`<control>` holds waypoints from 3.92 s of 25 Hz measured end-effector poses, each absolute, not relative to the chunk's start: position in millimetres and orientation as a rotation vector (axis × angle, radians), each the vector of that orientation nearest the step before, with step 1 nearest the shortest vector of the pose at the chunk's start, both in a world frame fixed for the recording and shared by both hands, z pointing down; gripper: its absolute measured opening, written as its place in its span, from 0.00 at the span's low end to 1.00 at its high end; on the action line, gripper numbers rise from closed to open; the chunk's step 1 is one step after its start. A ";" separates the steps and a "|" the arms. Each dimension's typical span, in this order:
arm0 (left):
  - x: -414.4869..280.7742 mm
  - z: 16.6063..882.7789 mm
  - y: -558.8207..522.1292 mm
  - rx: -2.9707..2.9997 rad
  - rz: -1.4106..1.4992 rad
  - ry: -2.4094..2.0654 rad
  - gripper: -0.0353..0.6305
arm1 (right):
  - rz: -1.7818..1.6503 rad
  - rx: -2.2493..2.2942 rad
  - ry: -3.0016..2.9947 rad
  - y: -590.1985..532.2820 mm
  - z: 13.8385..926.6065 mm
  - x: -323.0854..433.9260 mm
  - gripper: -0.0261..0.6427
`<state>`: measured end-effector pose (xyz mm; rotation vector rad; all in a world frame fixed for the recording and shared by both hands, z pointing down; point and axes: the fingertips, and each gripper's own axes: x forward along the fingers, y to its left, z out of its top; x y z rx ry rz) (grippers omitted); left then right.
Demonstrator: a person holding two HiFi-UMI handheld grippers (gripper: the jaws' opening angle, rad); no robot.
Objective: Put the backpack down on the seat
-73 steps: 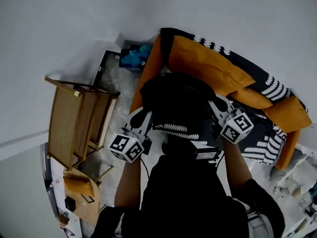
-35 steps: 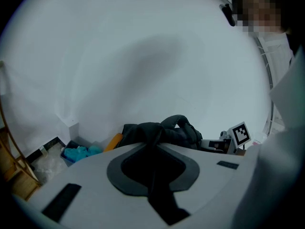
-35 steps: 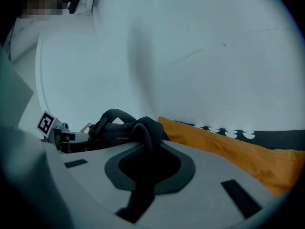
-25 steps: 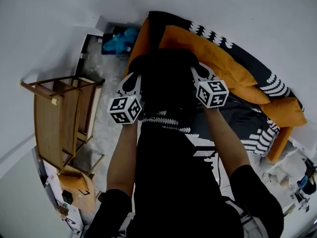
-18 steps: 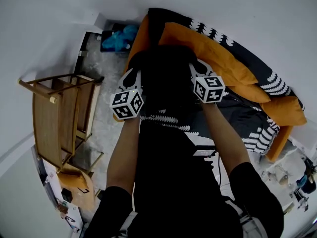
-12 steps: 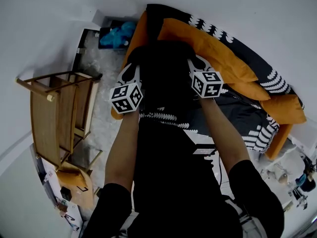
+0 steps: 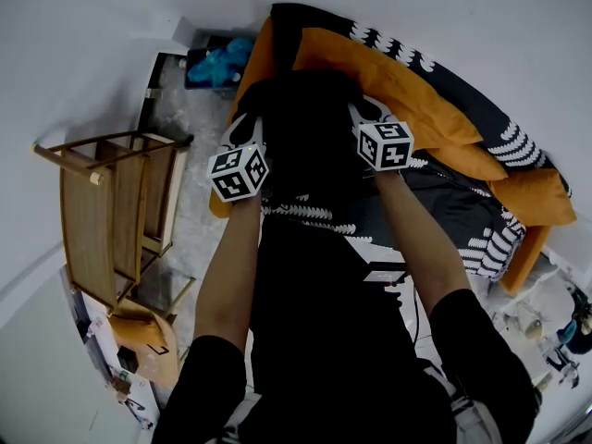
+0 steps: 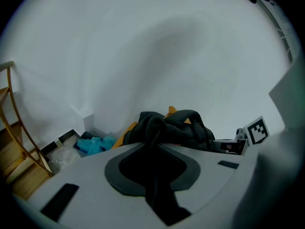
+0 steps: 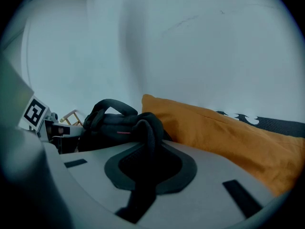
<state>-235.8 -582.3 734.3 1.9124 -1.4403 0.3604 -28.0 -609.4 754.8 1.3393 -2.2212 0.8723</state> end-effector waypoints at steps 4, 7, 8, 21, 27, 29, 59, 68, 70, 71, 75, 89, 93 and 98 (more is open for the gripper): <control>-232.9 733.6 -577.2 1.903 0.337 -1.400 0.15 | 0.905 1.320 -2.249 -602.4 753.9 -25.5 0.11; -233.9 732.9 -572.1 1.897 0.350 -1.400 0.18 | 0.925 1.319 -2.239 -597.7 753.7 -23.1 0.13; -234.7 732.4 -570.1 1.896 0.356 -1.406 0.20 | 0.931 1.320 -2.235 -596.2 753.2 -22.4 0.15; -244.3 705.9 -536.8 1.922 0.357 -1.406 0.27 | 0.887 1.435 -2.244 -566.9 716.6 5.3 0.20; -247.8 671.3 -518.5 1.984 0.313 -1.419 0.22 | 0.823 1.480 -2.315 -544.9 678.8 3.0 0.13; -248.1 653.3 -511.8 2.007 0.289 -1.438 0.19 | 0.818 1.508 -2.351 -538.1 659.2 2.6 0.11; -240.2 419.8 -363.5 2.561 -0.080 -1.329 0.08 | 0.324 1.874 -2.481 -329.4 425.1 -14.3 0.08; -280.7 427.6 -268.1 2.547 -0.169 -1.251 0.08 | 0.355 1.976 -2.378 -213.3 435.7 -46.8 0.09; -281.5 432.0 -253.1 2.548 -0.151 -1.241 0.08 | 0.374 1.978 -2.360 -195.9 437.7 -47.6 0.09; -281.6 433.3 -246.4 2.547 -0.142 -1.239 0.08 | 0.377 1.976 -2.357 -188.4 436.9 -47.4 0.09; -283.0 434.9 -223.7 2.540 -0.117 -1.235 0.08 | 0.374 1.987 -2.362 -167.5 427.7 -43.4 0.09; -238.9 435.2 -142.2 2.583 -0.050 -1.147 0.08 | 0.296 1.849 -2.465 -96.0 411.1 1.0 0.08; -210.0 435.2 -117.5 2.583 -0.011 -1.186 0.08 | 0.313 1.839 -2.492 -63.1 411.5 26.9 0.08; -168.4 430.6 -85.5 2.597 0.055 -1.167 0.08 | 0.374 1.857 -2.504 -31.7 423.8 63.9 0.08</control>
